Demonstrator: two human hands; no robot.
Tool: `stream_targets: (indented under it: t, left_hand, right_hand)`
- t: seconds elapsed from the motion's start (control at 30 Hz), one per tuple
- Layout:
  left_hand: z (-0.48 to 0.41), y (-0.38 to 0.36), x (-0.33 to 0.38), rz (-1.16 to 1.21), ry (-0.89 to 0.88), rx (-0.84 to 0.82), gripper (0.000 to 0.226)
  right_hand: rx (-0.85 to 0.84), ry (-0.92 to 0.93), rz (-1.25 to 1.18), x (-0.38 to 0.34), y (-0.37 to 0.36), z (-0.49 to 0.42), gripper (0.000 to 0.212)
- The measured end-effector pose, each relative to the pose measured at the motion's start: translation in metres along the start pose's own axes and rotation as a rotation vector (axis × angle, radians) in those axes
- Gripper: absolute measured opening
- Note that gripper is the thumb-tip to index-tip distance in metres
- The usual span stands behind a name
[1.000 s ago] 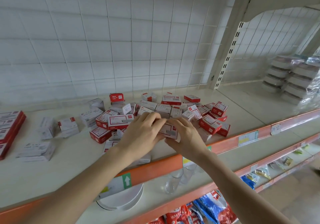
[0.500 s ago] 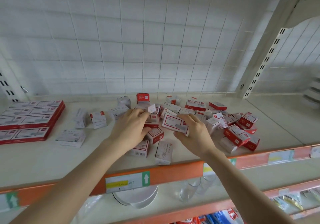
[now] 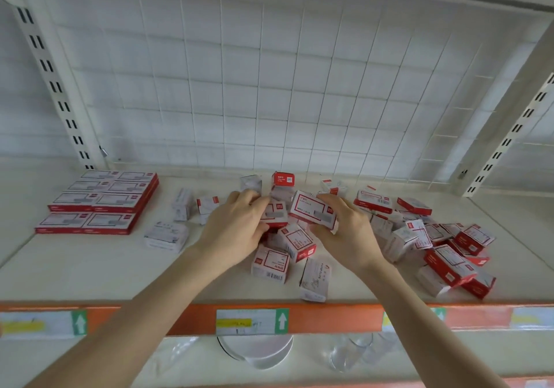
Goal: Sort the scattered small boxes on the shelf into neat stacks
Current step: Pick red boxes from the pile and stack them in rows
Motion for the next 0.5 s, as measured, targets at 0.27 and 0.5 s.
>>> stream_targets:
  t: [0.27, 0.5]
  left_hand:
    - [0.036, 0.026, -0.065, 0.02, 0.1, 0.03, 0.044]
    - [0.064, 0.052, -0.14, 0.019, 0.171, 0.021, 0.047]
  right_hand:
    - [-0.007, 0.085, -0.025, -0.064, -0.034, -0.017, 0.05]
    - [-0.034, 0.114, -0.013, -0.122, -0.09, -0.014, 0.047]
Point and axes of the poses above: each hand's wrist, its own z-axis away from the middle knuckle, its own y-axis out of the back of the hand, x = y × z, the point moved 8 cm from there along -z, towards the middle knuckle, and after that the axes turned 14 degrees about x, right-handed, at the moved point
